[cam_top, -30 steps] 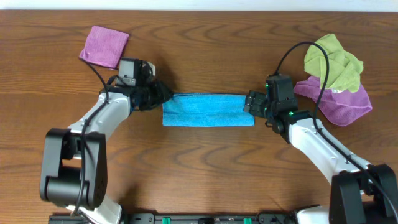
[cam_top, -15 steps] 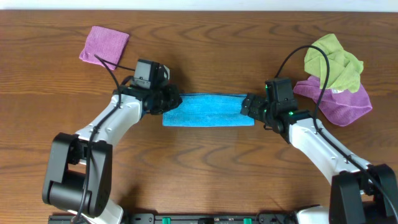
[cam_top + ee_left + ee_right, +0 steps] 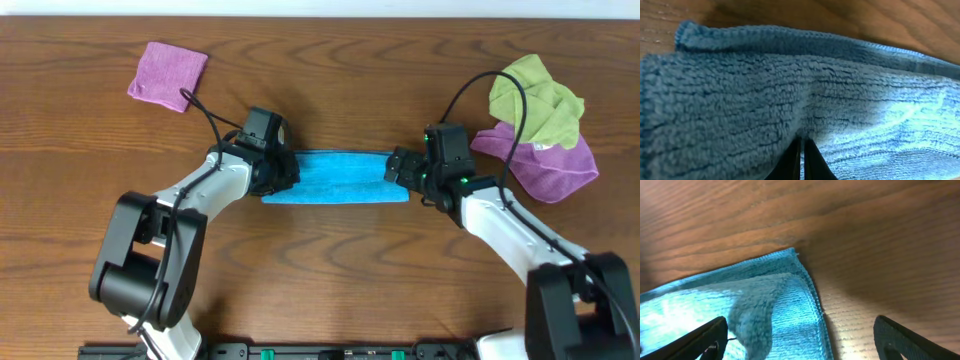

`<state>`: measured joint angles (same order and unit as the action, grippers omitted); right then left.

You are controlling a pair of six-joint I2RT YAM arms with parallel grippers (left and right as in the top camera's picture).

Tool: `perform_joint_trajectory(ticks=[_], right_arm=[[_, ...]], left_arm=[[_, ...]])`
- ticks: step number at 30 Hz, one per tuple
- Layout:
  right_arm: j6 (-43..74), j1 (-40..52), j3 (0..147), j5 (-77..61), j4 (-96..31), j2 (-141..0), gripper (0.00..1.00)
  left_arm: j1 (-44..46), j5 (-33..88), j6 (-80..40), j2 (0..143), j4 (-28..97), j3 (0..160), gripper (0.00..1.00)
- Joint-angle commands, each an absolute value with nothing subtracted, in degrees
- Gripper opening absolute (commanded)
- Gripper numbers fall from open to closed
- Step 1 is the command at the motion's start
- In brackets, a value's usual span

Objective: Fold the cloth
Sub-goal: 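Stretch the blue cloth between both grippers and fold it lengthwise, then move the right gripper toward the left gripper, folding the strip in half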

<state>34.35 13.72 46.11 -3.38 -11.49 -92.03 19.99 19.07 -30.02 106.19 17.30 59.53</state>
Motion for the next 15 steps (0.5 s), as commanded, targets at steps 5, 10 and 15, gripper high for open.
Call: perform_joint_trajectory(ticks=[5, 10, 15], right_arm=[[36.4, 13.5, 46.2, -5.0, -9.1, -96.3, 0.91], [38.0, 13.5, 46.2, -7.5, -6.8, -98.8, 0.86], [39.2, 13.5, 46.2, -10.8, -4.5, -101.4, 0.72]], left_arm=[[19.9, 17.4, -29.9, 106.6, 17.1, 60.5, 0.06], [19.9, 17.4, -29.9, 106.6, 17.1, 60.5, 0.06], [19.9, 17.4, -30.1, 106.6, 17.1, 60.5, 0.06]])
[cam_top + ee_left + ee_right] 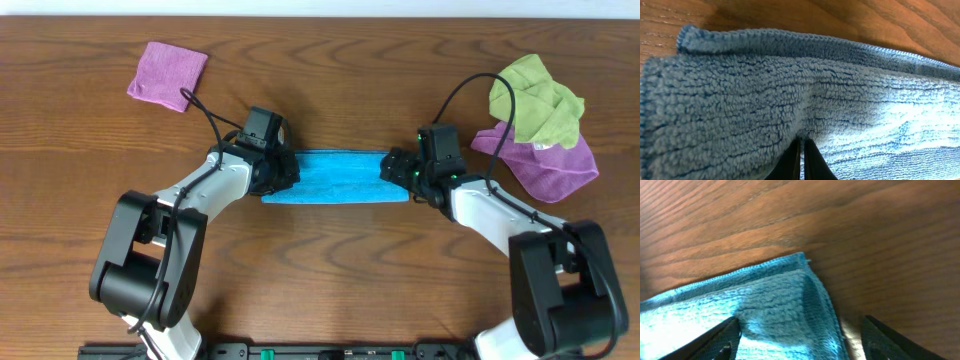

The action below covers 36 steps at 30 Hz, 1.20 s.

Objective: Fold the cloth
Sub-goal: 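Move the right gripper toward the left gripper, folding the strip in half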

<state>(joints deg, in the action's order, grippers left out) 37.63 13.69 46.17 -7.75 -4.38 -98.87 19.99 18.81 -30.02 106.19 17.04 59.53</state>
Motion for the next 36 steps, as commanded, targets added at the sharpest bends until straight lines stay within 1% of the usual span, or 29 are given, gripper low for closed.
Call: perform_joint_trajectory(ticks=[1, 2, 4, 5, 6, 7, 8, 12, 18, 24, 28, 32, 36], right_arm=[[39.2, 13.5, 46.2, -11.6, -4.0, -102.0, 0.68], [39.2, 13.5, 46.2, -12.7, -3.4, -102.4, 0.62], [39.2, 13.6, 46.2, -14.1, -2.2, -103.3, 0.54], [39.2, 13.6, 46.2, -15.1, -1.3, -104.0, 0.45], [39.1, 13.6, 46.2, -15.6, -0.7, -104.2, 0.32], [38.7, 13.6, 46.2, -15.7, 0.0, -104.3, 0.15], [37.8, 13.6, 46.2, -15.7, 0.6, -104.2, 0.01], [37.2, 13.2, 46.2, -15.7, 1.1, -101.9, 0.01], [37.2, 13.2, 46.2, -17.1, -0.5, -94.3, 0.01], [37.3, 14.5, 46.5, -18.1, -0.6, -89.3, 0.01], [37.2, 17.6, 48.4, -18.5, -0.3, -89.2, 0.01], [37.2, 21.9, 50.5, -16.0, 1.1, -89.8, 0.01], [37.2, 25.9, 53.1, -14.8, 1.1, -92.7, 0.01]], left_arm=[[19.9, 17.4, -30.1, 106.6, 17.1, 60.5, 0.06], [19.9, 17.4, -30.1, 106.6, 17.2, 60.5, 0.06], [19.9, 17.4, -30.3, 106.6, 17.3, 60.5, 0.06], [19.9, 17.5, -30.5, 106.6, 17.3, 60.5, 0.06], [19.9, 17.5, -30.5, 106.6, 17.3, 60.5, 0.06], [19.9, 17.5, -30.5, 106.6, 17.3, 60.5, 0.06], [19.9, 17.5, -30.5, 106.6, 17.4, 60.5, 0.06], [19.9, 17.6, -31.2, 106.6, 17.4, 60.5, 0.06], [19.9, 17.6, -32.4, 106.6, 17.3, 60.5, 0.06], [19.9, 17.6, -32.4, 106.6, 17.3, 60.5, 0.06], [19.9, 17.6, -32.7, 106.6, 17.3, 60.5, 0.06], [19.9, 17.6, -33.1, 106.6, 17.0, 60.5, 0.06], [19.9, 17.6, -33.1, 106.6, 16.6, 60.5, 0.06]])
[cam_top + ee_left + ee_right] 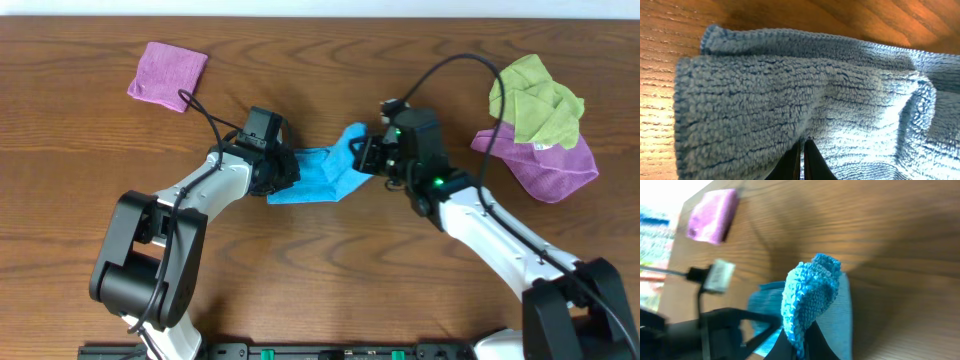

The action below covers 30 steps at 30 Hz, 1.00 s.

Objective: Fold the cloth
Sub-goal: 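Move the right gripper toward the left gripper, folding the strip in half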

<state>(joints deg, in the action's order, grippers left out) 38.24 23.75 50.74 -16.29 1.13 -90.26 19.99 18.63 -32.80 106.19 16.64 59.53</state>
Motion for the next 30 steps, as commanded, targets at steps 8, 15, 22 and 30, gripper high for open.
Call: perform_joint_trajectory(ticks=[8, 15, 22, 30], right_arm=[[37.1, 30.5, 59.0, -14.8, 2.0, -100.9, 0.01], [35.9, 32.6, 60.4, -14.8, 2.5, -103.9, 0.01], [35.7, 33.9, 60.4, -13.4, 4.3, -105.8, 0.01], [35.7, 35.3, 61.3, -10.9, 5.6, -106.9, 0.01]], left_arm=[[19.9, 18.2, -33.1, 106.4, 16.7, 60.6, 0.06], [19.7, 19.5, -33.1, 102.4, 17.7, 60.6, 0.06], [15.9, 19.5, -32.7, 95.7, 22.3, 60.6, 0.06], [10.2, 19.3, -32.1, 88.9, 22.9, 60.6, 0.06]])
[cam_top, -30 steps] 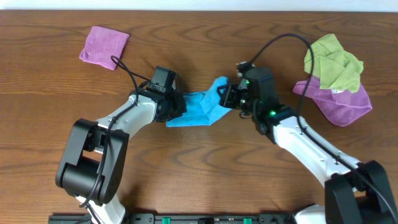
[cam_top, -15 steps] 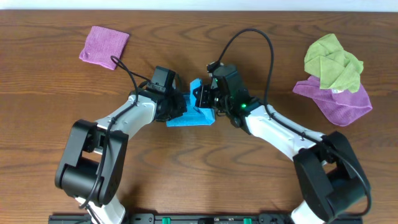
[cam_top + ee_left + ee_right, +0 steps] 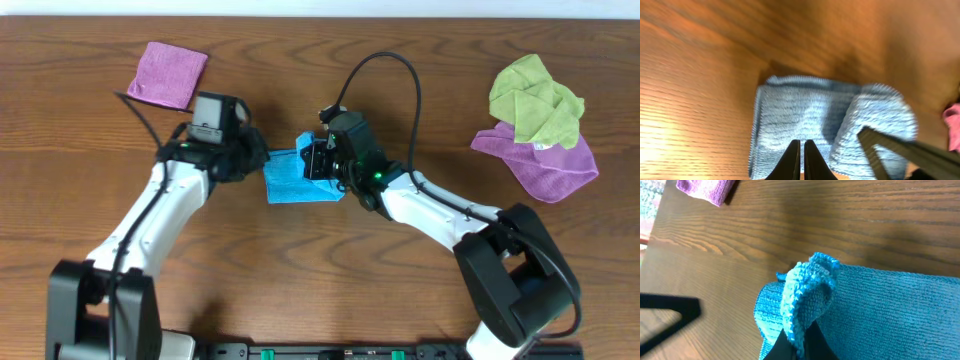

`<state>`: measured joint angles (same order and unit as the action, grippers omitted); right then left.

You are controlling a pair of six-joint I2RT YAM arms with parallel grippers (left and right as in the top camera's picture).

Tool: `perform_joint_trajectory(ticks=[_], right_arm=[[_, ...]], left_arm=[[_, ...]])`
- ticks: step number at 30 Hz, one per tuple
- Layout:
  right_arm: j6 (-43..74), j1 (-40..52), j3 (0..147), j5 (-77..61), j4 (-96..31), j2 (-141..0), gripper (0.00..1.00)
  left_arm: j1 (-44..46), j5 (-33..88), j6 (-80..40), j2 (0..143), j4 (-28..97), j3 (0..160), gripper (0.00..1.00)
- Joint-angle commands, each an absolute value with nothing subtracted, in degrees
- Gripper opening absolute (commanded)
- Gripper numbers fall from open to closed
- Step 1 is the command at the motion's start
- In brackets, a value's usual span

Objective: Fold the cloth
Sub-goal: 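Move the right gripper toward the left gripper, folding the strip in half, then release the folded blue cloth and retract the right gripper to rest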

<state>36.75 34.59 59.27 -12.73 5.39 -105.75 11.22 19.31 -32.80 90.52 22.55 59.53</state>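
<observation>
The blue cloth (image 3: pixel 293 181) lies doubled over on the wooden table (image 3: pixel 330 270), left of centre. My right gripper (image 3: pixel 313 160) is shut on the cloth's lifted end (image 3: pixel 810 287) and holds it over the cloth's left part. That pinched end stands bunched above the right fingertips (image 3: pixel 790 345). My left gripper (image 3: pixel 252 160) is shut with nothing in it, just left of the cloth and raised above it. In the left wrist view the closed fingers (image 3: pixel 794 157) point at the cloth (image 3: pixel 800 112) lying below.
A folded purple cloth (image 3: pixel 167 75) lies at the far left. A crumpled green cloth (image 3: pixel 535 92) rests on a purple one (image 3: pixel 545 165) at the far right. The right arm's cable (image 3: pixel 385 75) loops above the blue cloth.
My left gripper has come off the cloth's left end and now sits higher and further left, still shut. My right gripper has moved left with the lifted end, now over the cloth's left part.
The cloth lay as a long strip, my left gripper shut at its left end and my right gripper open at its right end. Then the right gripper held that end raised near the middle. Now the end is over the left part and the left gripper is off.
</observation>
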Motion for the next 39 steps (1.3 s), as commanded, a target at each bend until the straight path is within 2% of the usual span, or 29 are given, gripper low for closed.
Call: perform_joint_trajectory(ticks=[1, 8, 9, 11, 13, 16, 27, 29, 31, 33, 34, 35, 36, 37, 39], right_arm=[[35.7, 35.5, 61.8, -10.9, 5.6, -107.2, 0.01], [35.7, 36.5, 64.9, -10.9, 5.9, -110.4, 0.03], [35.7, 36.8, 65.3, -11.0, 5.8, -110.5, 0.07], [35.7, 37.5, 65.7, -11.3, 5.9, -110.5, 0.22], [35.7, 38.3, 66.4, -13.0, 6.1, -110.5, 0.31], [35.7, 39.5, 67.5, -15.4, 6.3, -110.5, 0.36], [34.4, 40.9, 68.7, -18.7, 6.9, -110.5, 0.45], [33.3, 40.4, 68.7, -18.6, 6.9, -110.5, 0.47], [33.1, 39.5, 68.7, -18.7, 6.8, -110.3, 0.55], [33.1, 38.5, 68.7, -18.8, 6.6, -109.9, 0.59], [32.8, 37.8, 68.7, -18.9, 6.4, -109.4, 0.61], [31.7, 37.1, 68.7, -18.9, 6.2, -108.8, 0.66], [30.6, 36.4, 68.7, -18.9, 5.7, -108.1, 0.77], [30.1, 35.5, 68.7, -18.9, 4.8, -107.1, 0.97], [28.5, 34.0, 68.7, -18.9, 2.8, -105.5, 0.99]], left_arm=[[9.4, 19.3, -32.1, 88.4, 23.0, 60.6, 0.06], [7.9, 19.3, -32.1, 87.8, 25.0, 60.6, 0.06], [7.9, 19.3, -32.1, 87.8, 25.2, 60.6, 0.06], [7.9, 19.3, -32.1, 87.8, 25.3, 60.6, 0.06], [7.8, 19.3, -32.1, 87.8, 25.3, 60.6, 0.06], [7.5, 19.1, -32.1, 87.8, 25.3, 60.6, 0.06], [4.2, 19.1, -32.1, 87.2, 25.3, 60.6, 0.07], [3.7, 19.1, -32.1, 87.2, 25.3, 60.6, 0.11], [3.7, 19.2, -32.1, 87.2, 25.5, 60.6, 0.17], [3.7, 19.9, -32.2, 87.1, 25.8, 60.6, 0.25], [3.7, 20.3, -32.2, 87.1, 26.0, 60.6, 0.33], [3.7, 20.6, -32.2, 87.1, 26.2, 60.6, 0.38], [3.7, 20.7, -32.2, 87.1, 26.4, 60.6, 0.44], [3.7, 20.9, -32.2, 87.1, 26.9, 60.6, 0.54], [3.7, 21.1, -32.2, 87.1, 27.4, 60.6, 0.64]])
